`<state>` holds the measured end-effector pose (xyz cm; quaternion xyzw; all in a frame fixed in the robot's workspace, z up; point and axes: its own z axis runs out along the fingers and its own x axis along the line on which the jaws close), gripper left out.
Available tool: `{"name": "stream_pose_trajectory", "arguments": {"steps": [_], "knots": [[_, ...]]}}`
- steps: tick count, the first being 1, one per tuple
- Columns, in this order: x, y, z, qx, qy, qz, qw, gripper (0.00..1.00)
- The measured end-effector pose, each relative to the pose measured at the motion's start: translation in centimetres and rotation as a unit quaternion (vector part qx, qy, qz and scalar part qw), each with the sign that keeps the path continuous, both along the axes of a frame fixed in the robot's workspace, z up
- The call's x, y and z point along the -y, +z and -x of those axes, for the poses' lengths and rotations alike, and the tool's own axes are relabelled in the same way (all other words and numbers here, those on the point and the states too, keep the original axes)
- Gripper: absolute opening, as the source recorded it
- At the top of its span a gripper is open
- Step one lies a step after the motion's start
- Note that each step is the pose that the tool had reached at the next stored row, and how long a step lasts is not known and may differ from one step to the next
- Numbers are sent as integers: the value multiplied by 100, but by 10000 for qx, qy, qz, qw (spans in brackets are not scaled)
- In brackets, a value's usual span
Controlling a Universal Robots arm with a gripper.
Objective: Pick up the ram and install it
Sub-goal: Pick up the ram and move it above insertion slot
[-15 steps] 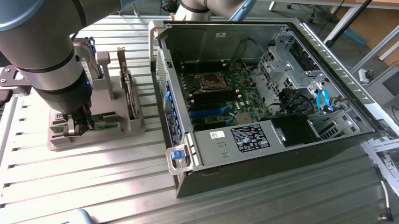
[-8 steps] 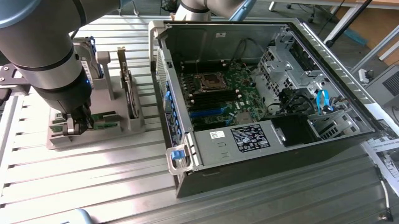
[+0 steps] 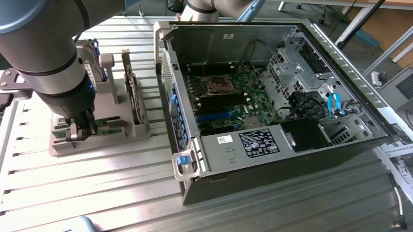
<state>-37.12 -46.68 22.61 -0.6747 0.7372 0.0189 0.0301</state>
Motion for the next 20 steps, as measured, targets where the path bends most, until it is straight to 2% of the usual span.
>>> {"name": "stream_pose_trajectory", "arguments": {"steps": [7,13,20], "knots": [[0,-26,0,0,0,0,10000,13],[0,-9,0,-1,0,33,10000,13],[0,5,2,0,0,36,10000,13]]}}
